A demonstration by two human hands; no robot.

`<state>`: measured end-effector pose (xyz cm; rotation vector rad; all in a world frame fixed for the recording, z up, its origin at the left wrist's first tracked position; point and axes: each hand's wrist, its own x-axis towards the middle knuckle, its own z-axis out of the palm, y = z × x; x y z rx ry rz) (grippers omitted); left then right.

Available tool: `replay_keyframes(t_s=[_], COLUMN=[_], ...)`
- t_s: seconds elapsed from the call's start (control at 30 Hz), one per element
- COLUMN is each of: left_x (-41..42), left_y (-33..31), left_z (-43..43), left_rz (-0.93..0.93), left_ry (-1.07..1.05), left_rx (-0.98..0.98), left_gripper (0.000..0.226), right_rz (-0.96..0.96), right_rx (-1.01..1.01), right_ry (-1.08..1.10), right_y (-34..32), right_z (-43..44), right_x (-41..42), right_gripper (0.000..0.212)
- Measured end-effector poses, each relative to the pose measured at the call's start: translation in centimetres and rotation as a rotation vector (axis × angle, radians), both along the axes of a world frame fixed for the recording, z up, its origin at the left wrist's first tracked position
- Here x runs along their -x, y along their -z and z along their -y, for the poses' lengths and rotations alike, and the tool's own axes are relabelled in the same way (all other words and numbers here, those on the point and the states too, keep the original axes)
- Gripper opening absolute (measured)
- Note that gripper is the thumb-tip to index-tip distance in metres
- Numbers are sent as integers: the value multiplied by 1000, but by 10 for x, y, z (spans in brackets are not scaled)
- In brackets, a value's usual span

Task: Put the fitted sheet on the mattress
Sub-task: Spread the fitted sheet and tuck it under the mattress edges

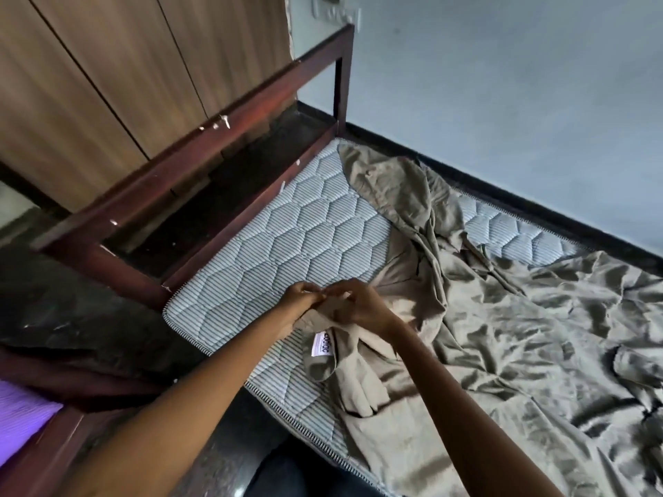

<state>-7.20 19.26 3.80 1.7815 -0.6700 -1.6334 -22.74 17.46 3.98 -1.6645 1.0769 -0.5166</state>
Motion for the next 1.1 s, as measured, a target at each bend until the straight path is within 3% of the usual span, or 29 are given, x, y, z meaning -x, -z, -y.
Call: replay_keyframes(t_s=[0.1, 0.2, 0.27, 0.33, 0.4, 0.47, 0.57, 0.67, 0.73, 0.87, 1.0, 1.1], left_x=[-9, -28, -37, -42, -47, -59, -82, -100, -109, -130, -160, -191], left_y=[-15, -30, -44, -58, -67, -71, -72, -78, -81, -79, -73, -60], left_z=[-5, -10, -17, -24, -27, -27, -29, -31, -32, -34, -34, -29], left_rz=[-299, -353, -323, -186, 66, 229, 148, 84, -41, -267, -260, -222], left_ry=[-64, -94, 109, 331, 340, 227, 62, 27, -12, -135, -280, -356], left_rx=[-157, -203, -163, -69, 43, 147, 224, 284, 298, 331, 324, 319], left_gripper=[13, 31, 43, 39, 13, 8, 15, 31, 29, 15, 18, 18], right_rz=[-139, -170, -142, -64, 39, 83, 99, 162, 144, -138, -355, -654], right_rx=[135, 158, 139, 101, 45, 16, 28, -127, -227, -236, -298, -249], right_ry=[-68, -102, -138, -121, -87, -82, -126, -142, -253, -471, -397, -367], right_y=[-8, -15, -22, -29, -39, -47, -58, -62, -64, -53, -44, -37], right_z=[9, 16, 18, 19, 22, 28, 31, 36, 39, 50, 72, 98], right_x=[-11, -17, -23, -31, -38, -45, -55, -64, -70, -74, -64, -60], right_gripper=[20, 8, 8, 5, 9, 11, 20, 26, 22, 17, 30, 21])
